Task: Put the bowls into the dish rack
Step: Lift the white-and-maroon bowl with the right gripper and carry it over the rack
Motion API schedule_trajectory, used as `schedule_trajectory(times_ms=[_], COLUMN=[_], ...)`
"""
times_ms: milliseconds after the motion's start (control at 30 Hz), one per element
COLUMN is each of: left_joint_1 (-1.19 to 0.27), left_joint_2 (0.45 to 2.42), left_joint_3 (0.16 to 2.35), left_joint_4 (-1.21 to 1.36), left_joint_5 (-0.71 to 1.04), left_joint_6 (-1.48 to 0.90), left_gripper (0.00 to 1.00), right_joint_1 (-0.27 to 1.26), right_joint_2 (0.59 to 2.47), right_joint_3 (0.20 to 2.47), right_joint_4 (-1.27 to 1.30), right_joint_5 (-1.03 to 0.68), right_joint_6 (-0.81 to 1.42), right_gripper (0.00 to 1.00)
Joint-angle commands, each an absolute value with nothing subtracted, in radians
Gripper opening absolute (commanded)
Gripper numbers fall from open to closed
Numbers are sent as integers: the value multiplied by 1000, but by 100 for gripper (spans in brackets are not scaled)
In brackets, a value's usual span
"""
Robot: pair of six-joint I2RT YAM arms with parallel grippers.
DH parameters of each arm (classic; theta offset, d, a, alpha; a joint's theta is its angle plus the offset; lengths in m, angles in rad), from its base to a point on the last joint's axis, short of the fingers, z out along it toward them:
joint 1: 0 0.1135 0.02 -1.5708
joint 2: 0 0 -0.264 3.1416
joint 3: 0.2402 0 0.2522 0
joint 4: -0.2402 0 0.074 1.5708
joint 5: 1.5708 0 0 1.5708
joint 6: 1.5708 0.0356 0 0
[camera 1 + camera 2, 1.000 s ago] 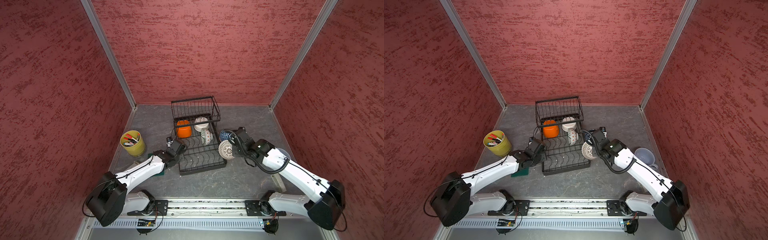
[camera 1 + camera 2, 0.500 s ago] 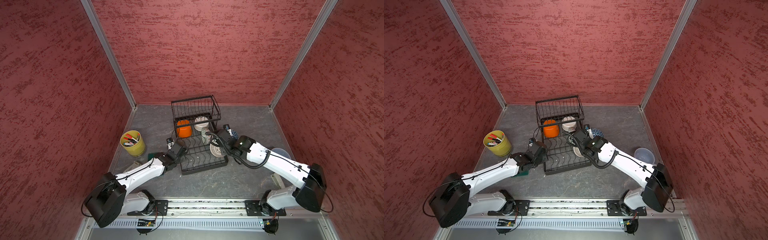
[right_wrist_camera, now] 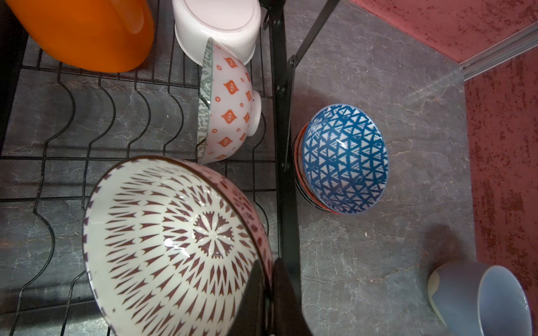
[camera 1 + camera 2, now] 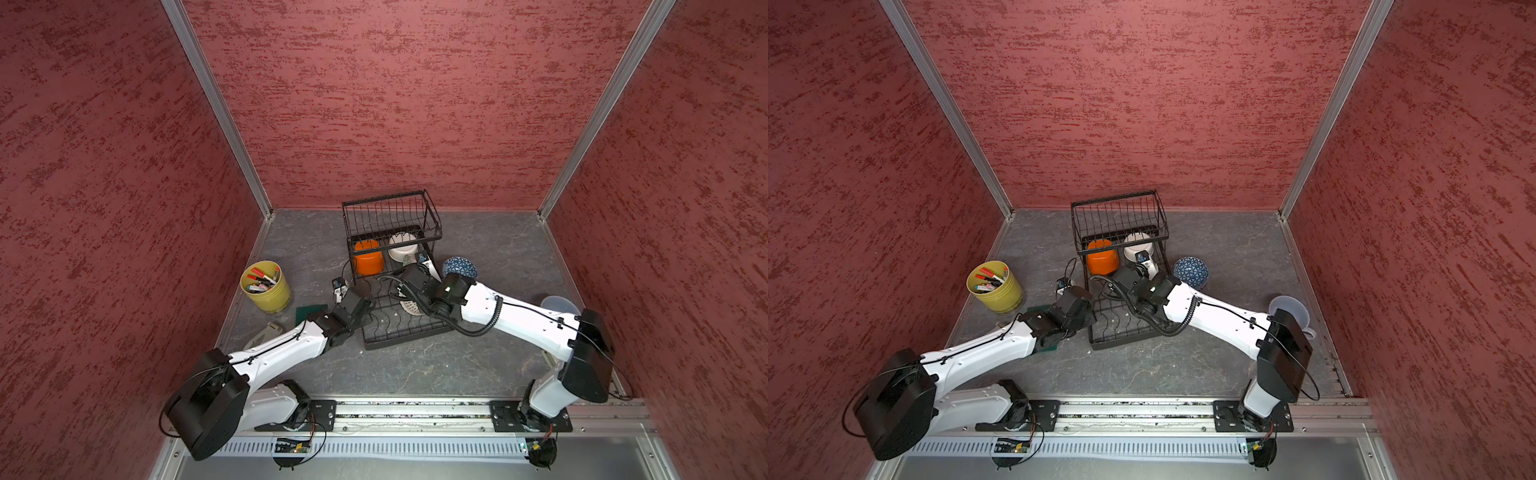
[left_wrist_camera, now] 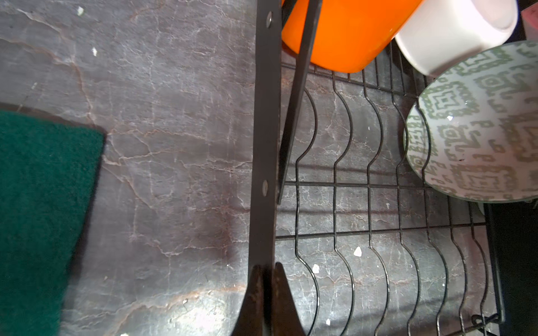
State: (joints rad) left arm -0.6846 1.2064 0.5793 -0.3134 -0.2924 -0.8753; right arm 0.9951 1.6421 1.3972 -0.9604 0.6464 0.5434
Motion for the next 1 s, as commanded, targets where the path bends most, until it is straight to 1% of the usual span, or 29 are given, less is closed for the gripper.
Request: schedule_trajectory(times_ms=[0, 367, 633, 967], left_joint_1=[-698, -697, -697, -694], left_joint_2=[1191, 1175, 1172, 1153], left_joint_3=[551, 554, 525, 499], left_joint_4=[-270, -276, -248, -210], left_joint_5=[-195, -163, -132, -118], left_joint_6=[-959, -919, -890, -879], left_gripper=[0, 0, 0, 0], right_joint_1=[1014, 1044, 1068, 1068], right_joint_2=[1650, 1748, 1834, 1858], right_joint_3=[1449, 1506, 1560, 1564], right_joint_4=[-918, -814, -782, -718], right_joint_5=[735, 819, 941, 959], right_joint_6=[552, 475, 442, 421], right_gripper=[0, 0, 0, 0])
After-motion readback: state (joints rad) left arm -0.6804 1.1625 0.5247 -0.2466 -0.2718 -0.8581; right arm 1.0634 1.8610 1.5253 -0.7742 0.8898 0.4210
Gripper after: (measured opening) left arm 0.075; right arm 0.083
